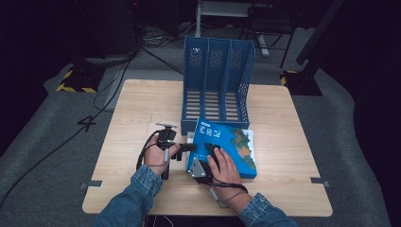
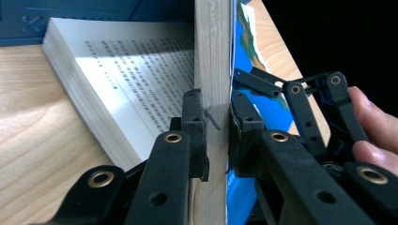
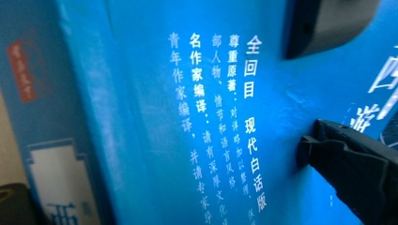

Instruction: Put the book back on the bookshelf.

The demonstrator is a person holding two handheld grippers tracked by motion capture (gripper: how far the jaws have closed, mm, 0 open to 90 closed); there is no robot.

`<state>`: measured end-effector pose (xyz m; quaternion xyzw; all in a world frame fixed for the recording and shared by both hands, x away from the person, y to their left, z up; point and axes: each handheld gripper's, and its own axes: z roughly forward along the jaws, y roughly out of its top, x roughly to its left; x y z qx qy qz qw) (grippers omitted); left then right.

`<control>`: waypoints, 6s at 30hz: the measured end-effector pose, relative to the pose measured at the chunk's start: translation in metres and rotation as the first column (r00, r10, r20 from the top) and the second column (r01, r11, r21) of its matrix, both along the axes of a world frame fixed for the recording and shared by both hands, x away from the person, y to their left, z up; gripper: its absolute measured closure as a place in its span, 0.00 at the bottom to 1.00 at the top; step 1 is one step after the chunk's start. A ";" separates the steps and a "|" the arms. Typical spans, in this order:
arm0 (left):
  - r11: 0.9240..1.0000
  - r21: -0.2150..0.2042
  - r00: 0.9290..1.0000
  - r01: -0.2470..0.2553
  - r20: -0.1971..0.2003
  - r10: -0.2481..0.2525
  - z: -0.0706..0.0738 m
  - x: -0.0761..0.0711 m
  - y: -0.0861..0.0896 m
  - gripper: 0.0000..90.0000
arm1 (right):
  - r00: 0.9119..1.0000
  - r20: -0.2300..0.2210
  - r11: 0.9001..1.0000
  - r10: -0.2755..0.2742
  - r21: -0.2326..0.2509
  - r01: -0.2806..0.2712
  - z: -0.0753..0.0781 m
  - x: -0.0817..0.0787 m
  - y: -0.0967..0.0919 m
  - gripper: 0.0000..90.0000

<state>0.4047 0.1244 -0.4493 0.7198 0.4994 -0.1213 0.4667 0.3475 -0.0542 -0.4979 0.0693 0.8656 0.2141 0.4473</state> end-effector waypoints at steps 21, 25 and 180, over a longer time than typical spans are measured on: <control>0.959 0.205 0.939 -0.193 0.321 0.120 0.002 -0.004 0.058 0.51 | 0.994 -0.077 0.995 0.073 -0.062 -0.078 0.015 -0.007 0.003 0.63; 0.945 0.248 0.931 -0.215 0.344 0.121 -0.006 -0.001 0.067 0.49 | 0.994 -0.087 0.996 0.071 -0.041 -0.075 0.025 -0.007 0.000 0.66; 0.820 0.510 0.932 -0.258 0.354 0.073 -0.055 0.028 0.104 0.17 | 0.917 -0.396 0.413 -0.044 0.829 0.378 0.265 0.210 -0.216 0.68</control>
